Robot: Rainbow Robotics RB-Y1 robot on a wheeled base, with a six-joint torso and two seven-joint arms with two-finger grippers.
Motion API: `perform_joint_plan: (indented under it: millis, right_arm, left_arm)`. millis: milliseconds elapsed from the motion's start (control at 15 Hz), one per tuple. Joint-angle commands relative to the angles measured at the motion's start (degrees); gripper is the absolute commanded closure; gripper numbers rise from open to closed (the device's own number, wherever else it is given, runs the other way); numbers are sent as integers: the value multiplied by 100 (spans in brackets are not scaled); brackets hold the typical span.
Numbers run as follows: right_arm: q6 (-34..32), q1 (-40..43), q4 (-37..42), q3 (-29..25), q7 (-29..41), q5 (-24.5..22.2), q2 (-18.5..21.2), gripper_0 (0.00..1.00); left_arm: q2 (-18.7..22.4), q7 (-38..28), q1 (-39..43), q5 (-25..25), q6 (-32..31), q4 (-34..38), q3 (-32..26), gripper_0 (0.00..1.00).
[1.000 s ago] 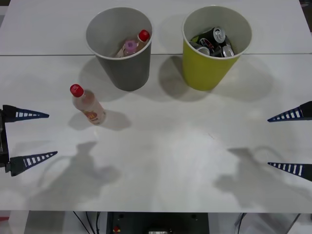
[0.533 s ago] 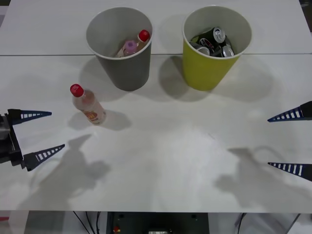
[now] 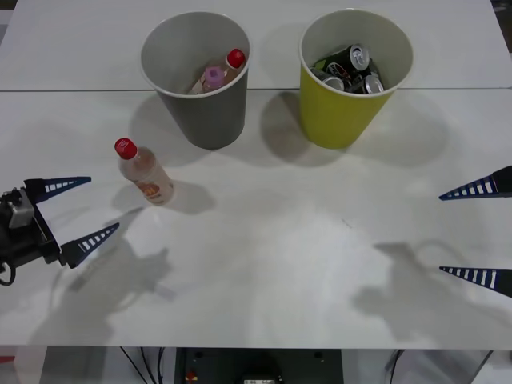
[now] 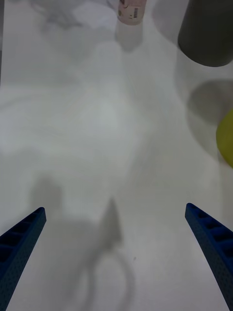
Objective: Put the can into the green bin and the plastic bottle into the gray bin
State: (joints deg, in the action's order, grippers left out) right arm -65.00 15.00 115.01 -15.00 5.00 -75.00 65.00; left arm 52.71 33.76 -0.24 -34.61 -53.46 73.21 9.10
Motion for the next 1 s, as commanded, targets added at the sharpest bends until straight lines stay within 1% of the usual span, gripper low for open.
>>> perform_joint_plan:
  millis: [67,533,933,1000]
  right_arm:
    - [0,0,-1,0,0,0,0,0]
    - [0,0,-1,0,0,0,0,0]
    - [0,0,-1,0,0,0,0,0]
    - [0,0,-1,0,0,0,0,0]
  left_arm:
    - [-288,69,-134,7,2,-193,-5,0]
    - [-1017,183,-776,-28,-6,-949,-5,0]
    - [-1483,174,-1162,-266,55,-1257,-5,0]
    - [-1562,157,-1268,-371,73,-1318,-14,0]
